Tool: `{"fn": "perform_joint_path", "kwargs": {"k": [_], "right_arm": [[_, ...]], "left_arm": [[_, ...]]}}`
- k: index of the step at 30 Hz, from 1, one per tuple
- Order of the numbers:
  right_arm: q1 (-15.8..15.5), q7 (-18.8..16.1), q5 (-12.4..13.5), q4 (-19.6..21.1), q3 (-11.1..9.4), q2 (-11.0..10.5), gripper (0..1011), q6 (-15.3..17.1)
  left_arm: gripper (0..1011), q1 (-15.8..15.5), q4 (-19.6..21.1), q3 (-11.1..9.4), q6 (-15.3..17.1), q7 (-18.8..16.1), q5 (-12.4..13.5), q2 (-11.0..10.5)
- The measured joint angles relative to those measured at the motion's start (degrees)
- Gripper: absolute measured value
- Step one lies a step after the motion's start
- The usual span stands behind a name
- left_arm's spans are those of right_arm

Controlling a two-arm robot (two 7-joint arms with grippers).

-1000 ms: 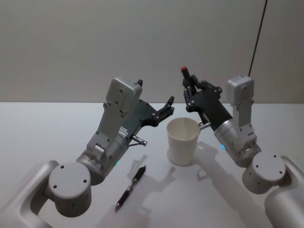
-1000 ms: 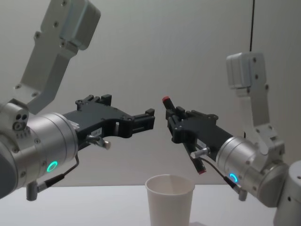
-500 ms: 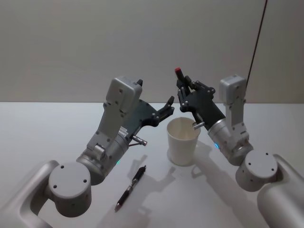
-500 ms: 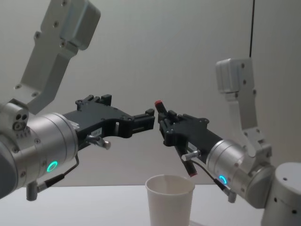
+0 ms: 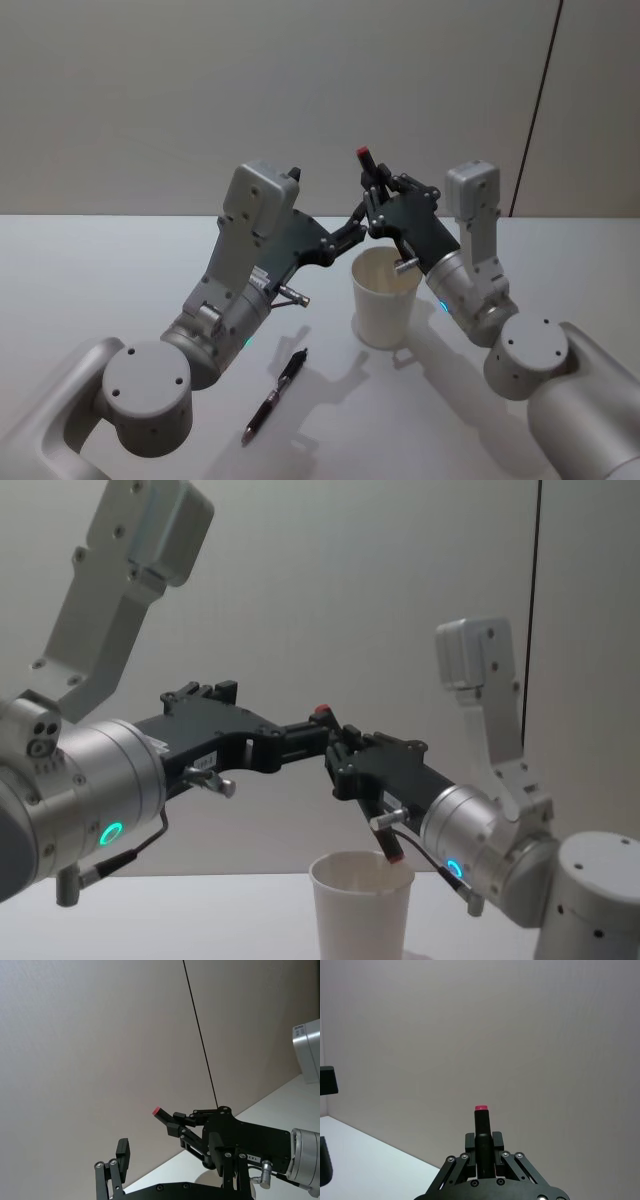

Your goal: Place the pen into the pen holder.

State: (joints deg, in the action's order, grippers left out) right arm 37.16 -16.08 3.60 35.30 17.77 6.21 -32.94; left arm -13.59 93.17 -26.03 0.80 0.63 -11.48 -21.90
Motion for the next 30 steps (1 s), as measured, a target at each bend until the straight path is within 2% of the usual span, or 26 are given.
{"fn": "perform_joint_path", "kwargs": {"k": [10,19,23,25,28,30], "right_arm": [[2.3,0.7,-0.7,-4.7,0.2,0.9,185,-1.5],[3.5,0.9,-1.2,-7.3,0.3,1.4,190,-2.3],[3.8,0.9,-1.4,-7.9,0.3,1.5,263,-2.5],[3.9,0.8,-1.4,-8.0,0.3,1.5,360,-2.5],[3.9,0.7,-1.4,-8.1,0.2,1.5,416,-2.6],[3.9,0.6,-1.4,-8.1,0.2,1.5,501,-2.6]], "left_arm": [[1004,0.0,0.0,0.0,0.0,0.0,0.0,0.0],[1004,0.0,0.0,0.0,0.0,0.0,0.0,0.0],[1004,0.0,0.0,0.0,0.0,0.0,0.0,0.0],[1004,0.0,0.0,0.0,0.0,0.0,0.0,0.0],[1004,0.0,0.0,0.0,0.0,0.0,0.0,0.0],[1004,0.0,0.0,0.0,0.0,0.0,0.0,0.0]]}}
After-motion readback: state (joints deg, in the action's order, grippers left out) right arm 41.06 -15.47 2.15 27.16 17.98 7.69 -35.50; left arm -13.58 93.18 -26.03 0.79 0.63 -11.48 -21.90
